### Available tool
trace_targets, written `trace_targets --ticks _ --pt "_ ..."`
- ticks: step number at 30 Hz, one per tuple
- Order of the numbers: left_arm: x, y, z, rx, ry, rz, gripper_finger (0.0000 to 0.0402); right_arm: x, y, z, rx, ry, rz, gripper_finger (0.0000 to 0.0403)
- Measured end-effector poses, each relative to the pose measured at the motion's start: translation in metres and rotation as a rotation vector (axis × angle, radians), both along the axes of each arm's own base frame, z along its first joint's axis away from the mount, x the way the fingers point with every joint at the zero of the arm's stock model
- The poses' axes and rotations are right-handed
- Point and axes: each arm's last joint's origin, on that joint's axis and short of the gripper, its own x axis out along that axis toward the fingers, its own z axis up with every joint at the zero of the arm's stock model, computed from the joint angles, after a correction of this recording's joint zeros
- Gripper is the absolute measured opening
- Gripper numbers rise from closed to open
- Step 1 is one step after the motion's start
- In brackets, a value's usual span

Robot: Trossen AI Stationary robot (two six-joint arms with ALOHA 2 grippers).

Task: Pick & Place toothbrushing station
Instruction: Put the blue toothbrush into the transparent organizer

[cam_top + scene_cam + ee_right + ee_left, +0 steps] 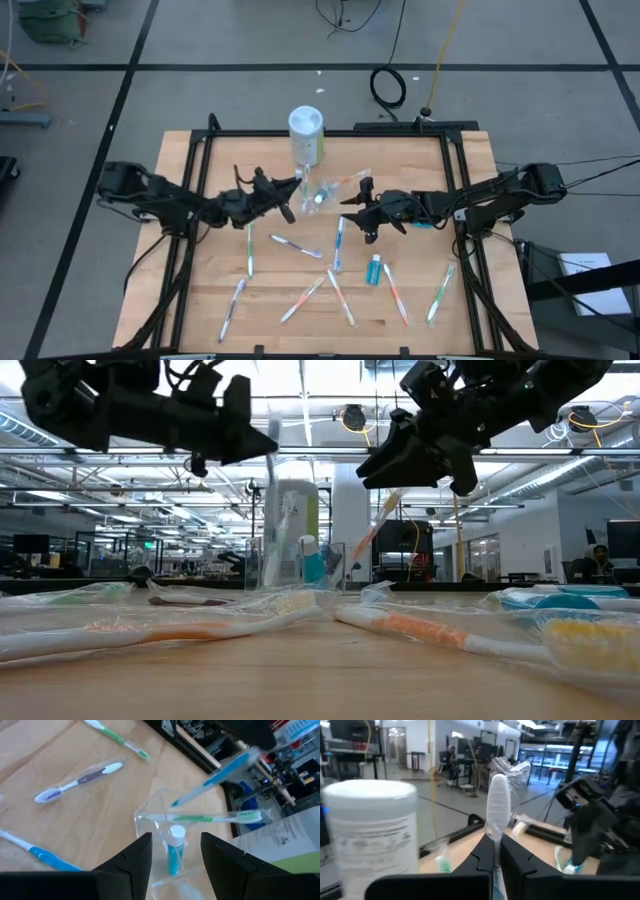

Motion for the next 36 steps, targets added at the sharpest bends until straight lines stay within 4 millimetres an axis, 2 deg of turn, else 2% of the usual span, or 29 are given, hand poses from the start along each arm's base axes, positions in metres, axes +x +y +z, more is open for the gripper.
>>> trace_targets --ticks 4,8,13,18,24,30,36 --pt "0.014 0.001 -0.017 -0.015 0.062 0.027 0.0014 0.000 0.000 0.001 -0.021 -0.005 0.008 0.0160" --pt "0.017 0.001 -0.029 -0.055 0.079 0.053 0.0015 0.000 0.000 0.001 -0.020 -0.009 0.007 0.0160" --pt "0.017 0.002 -0.031 -0.098 0.066 0.080 0.0016 0.001 0.000 0.002 -0.019 -0.016 0.007 0.0160" --pt "0.016 0.003 -0.037 -0.092 0.127 0.117 0.0019 0.001 0.000 0.002 -0.011 -0.017 0.004 0.0160" --pt "0.015 0.003 -0.038 -0.111 0.127 0.145 0.0064 0.001 -0.001 0.002 0.041 -0.028 -0.019 0.0160" --pt "0.014 0.001 -0.036 -0.092 0.139 0.132 0.0122 0.001 -0.001 0.002 0.201 -0.059 -0.080 0.0160" --pt "0.006 0.001 -0.007 -0.061 0.062 0.122 0.0154 0.002 -0.001 0.001 0.561 -0.138 -0.221 0.0160"
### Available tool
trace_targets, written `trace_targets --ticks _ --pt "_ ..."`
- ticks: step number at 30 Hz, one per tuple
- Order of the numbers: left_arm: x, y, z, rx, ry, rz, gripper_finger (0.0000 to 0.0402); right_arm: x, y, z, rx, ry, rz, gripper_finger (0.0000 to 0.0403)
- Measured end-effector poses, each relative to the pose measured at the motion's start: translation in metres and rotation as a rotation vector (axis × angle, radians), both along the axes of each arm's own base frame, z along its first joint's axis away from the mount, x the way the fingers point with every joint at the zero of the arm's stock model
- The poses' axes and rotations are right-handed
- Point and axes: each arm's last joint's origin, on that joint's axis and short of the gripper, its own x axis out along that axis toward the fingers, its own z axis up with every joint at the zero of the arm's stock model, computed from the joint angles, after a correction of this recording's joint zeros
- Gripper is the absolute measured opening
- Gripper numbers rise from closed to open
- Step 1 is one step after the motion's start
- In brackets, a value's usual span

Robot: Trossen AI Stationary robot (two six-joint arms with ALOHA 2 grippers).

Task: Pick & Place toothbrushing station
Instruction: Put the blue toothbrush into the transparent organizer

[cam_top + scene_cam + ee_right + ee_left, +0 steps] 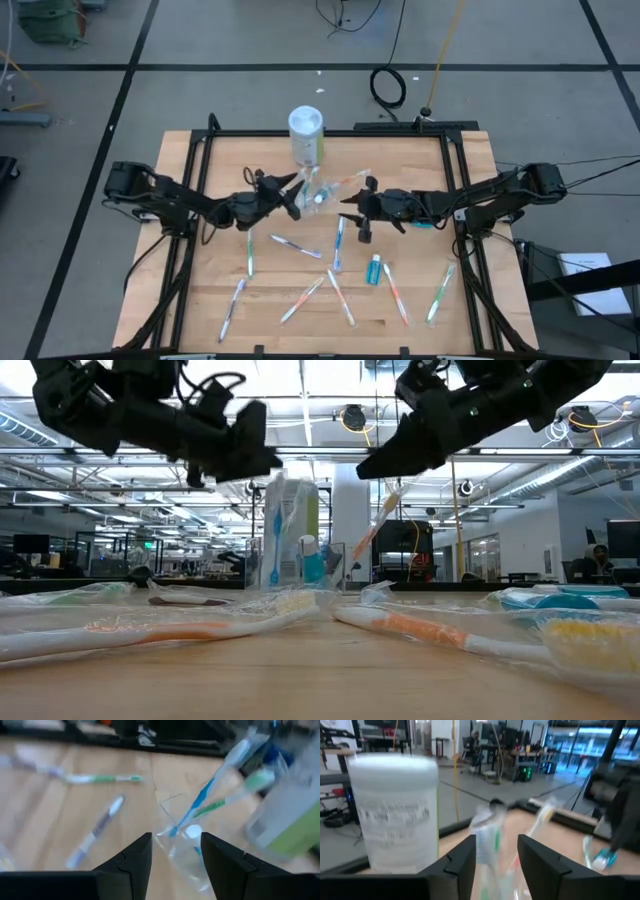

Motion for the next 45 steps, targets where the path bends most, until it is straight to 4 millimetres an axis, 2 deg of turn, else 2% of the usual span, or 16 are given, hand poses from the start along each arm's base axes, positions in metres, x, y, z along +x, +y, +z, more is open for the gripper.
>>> trace_targets --ticks 4,9,13,16,19,21,24,27,30,33,39,45 --pt "-0.007 0.000 0.013 0.028 0.019 -0.026 0.0155 -0.001 0.004 -0.008 0.060 0.058 0.006 0.0160" --pt "-0.013 -0.002 0.012 -0.010 0.086 -0.059 0.0146 -0.007 0.015 -0.017 0.084 0.161 0.031 0.0158" --pt "-0.014 -0.003 0.011 -0.010 0.108 -0.064 0.0141 -0.021 0.021 -0.025 0.011 0.328 0.014 0.0157" --pt "-0.014 -0.003 0.010 -0.013 0.114 -0.065 0.0140 -0.034 0.023 -0.027 0.052 0.412 -0.070 0.0157" --pt "-0.014 -0.003 0.008 -0.011 0.139 -0.063 0.0141 -0.040 0.029 -0.023 0.053 0.414 -0.061 0.0157" --pt "-0.014 -0.003 0.008 -0.011 0.135 -0.061 0.0139 -0.036 0.037 -0.018 0.016 0.362 0.020 0.0157" --pt "-0.014 -0.002 0.008 -0.018 0.130 -0.063 0.0136 -0.023 0.052 -0.017 -0.077 0.273 0.252 0.0157" --pt "-0.014 -0.002 0.008 -0.031 0.119 -0.065 0.0136 -0.013 0.062 -0.024 -0.155 0.227 0.482 0.0157" --pt "-0.013 -0.003 0.008 -0.062 0.101 -0.088 0.0136 0.002 0.064 -0.037 -0.128 0.174 0.648 0.0157" --pt "-0.013 -0.003 0.008 -0.088 0.083 -0.104 0.0136 0.013 0.060 -0.051 -0.144 0.232 0.685 0.0158" --pt "-0.013 -0.003 0.007 -0.131 0.057 -0.102 0.0136 0.038 0.049 -0.062 -0.222 0.316 0.693 0.0170" --pt "-0.013 -0.003 0.005 -0.166 0.055 -0.102 0.0136 0.045 0.048 -0.091 -0.352 0.390 0.779 0.0170"
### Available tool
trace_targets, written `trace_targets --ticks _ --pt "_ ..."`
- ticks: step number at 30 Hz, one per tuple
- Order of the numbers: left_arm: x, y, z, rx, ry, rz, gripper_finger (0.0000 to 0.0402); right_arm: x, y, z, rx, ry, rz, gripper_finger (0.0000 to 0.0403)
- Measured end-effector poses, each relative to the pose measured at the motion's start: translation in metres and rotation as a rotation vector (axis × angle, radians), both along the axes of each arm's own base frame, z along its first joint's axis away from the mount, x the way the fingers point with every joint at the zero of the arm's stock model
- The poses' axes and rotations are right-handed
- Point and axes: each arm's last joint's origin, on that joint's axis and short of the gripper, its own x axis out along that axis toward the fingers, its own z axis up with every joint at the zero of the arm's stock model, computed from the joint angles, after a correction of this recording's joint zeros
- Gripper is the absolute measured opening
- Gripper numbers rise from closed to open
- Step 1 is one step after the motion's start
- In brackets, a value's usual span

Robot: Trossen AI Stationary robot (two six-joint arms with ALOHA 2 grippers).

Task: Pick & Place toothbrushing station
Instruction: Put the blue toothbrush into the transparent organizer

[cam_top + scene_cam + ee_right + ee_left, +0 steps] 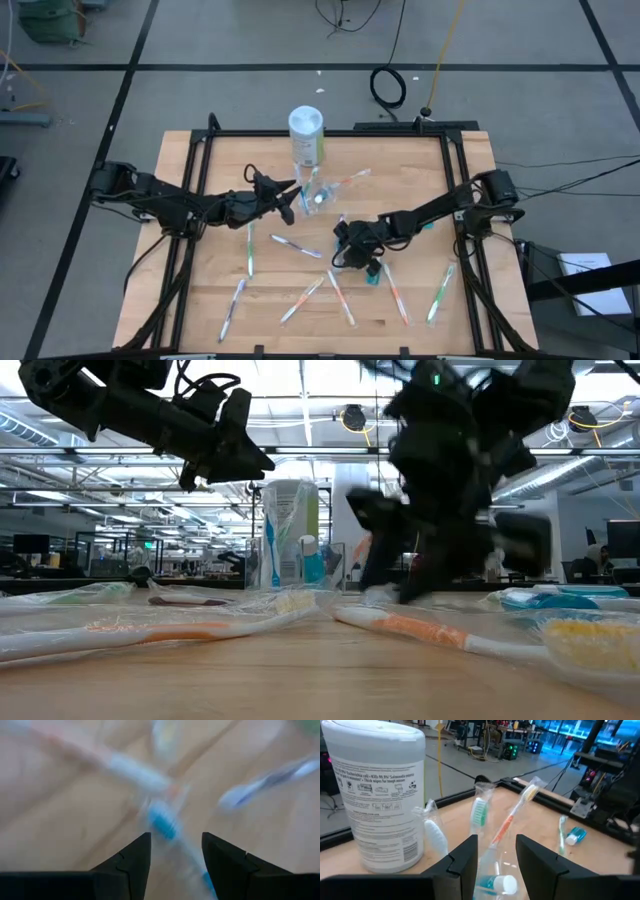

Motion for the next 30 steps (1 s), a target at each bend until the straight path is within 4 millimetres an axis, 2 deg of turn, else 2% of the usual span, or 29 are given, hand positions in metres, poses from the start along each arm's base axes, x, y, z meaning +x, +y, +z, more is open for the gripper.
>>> trace_targets --ticks 6,10,14,21,26,30 --pt "0.000 0.000 -0.003 -0.046 0.005 -0.008 0.0136 0.005 -0.006 -0.016 -0.050 0.008 0.008 0.0168" --pt "0.000 -0.001 -0.004 -0.060 0.009 -0.019 0.0136 0.004 -0.008 -0.018 -0.057 0.033 0.013 0.0153" --pt "0.000 -0.001 -0.005 -0.078 0.002 -0.017 0.0136 0.003 -0.008 -0.019 -0.059 0.039 0.019 0.0112" --pt "0.000 -0.001 -0.005 -0.078 0.003 -0.021 0.0136 0.005 -0.009 -0.019 -0.083 0.001 0.051 0.0017" --pt "-0.001 -0.001 -0.006 -0.088 0.008 -0.028 0.0136 0.006 -0.015 -0.010 -0.100 -0.034 0.015 0.0006" --pt "-0.001 -0.001 -0.007 -0.094 0.018 -0.026 0.0136 0.004 -0.017 0.012 -0.121 -0.102 -0.020 0.0001"
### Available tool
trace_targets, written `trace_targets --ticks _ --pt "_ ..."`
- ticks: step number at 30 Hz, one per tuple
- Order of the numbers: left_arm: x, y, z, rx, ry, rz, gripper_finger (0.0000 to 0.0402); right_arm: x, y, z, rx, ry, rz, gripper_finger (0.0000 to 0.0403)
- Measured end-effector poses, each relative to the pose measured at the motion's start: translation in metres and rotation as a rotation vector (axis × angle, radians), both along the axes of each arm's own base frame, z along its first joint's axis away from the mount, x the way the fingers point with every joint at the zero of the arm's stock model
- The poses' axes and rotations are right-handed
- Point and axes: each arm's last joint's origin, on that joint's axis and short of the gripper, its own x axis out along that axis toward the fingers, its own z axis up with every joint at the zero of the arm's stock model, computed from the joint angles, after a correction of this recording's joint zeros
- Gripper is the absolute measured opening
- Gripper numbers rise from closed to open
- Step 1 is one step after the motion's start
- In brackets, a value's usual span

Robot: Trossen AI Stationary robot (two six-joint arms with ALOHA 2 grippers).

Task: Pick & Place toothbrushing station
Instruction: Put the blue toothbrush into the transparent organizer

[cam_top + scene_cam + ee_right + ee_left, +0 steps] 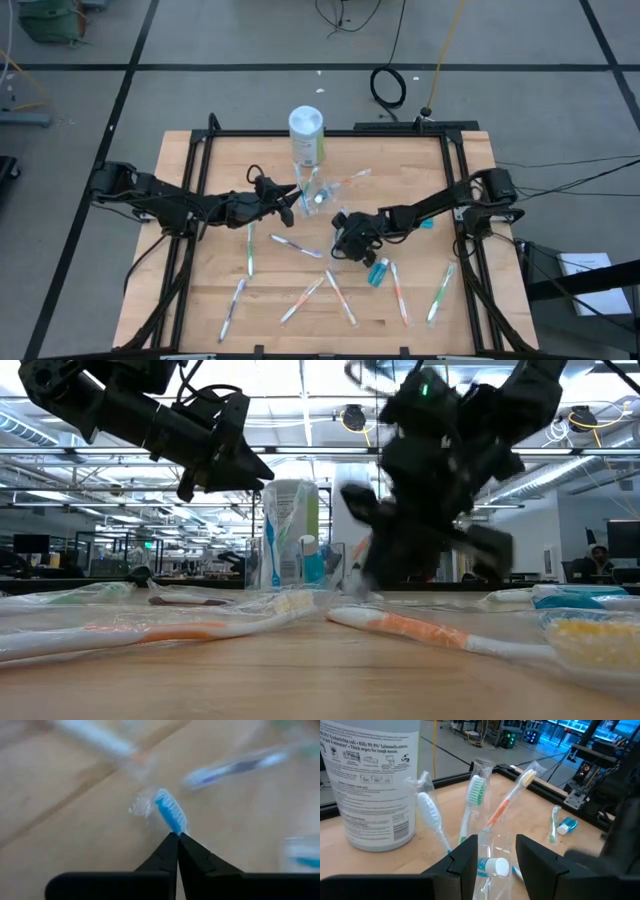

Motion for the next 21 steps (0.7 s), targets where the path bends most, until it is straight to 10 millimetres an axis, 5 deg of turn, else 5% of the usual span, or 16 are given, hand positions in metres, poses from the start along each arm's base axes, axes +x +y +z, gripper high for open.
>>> trace_targets --ticks 14,18,21 --pt "0.000 0.000 -0.001 0.001 0.008 0.000 0.0136 -0.023 -0.039 0.129 0.303 -0.531 -0.374 0.0001" --pt "0.000 0.000 -0.001 0.001 0.009 0.000 0.0136 -0.022 -0.054 0.147 0.454 -0.705 -0.447 0.0001" --pt "0.000 0.000 -0.002 0.002 0.020 0.000 0.0136 -0.015 -0.062 0.141 0.541 -0.730 -0.492 0.0001"
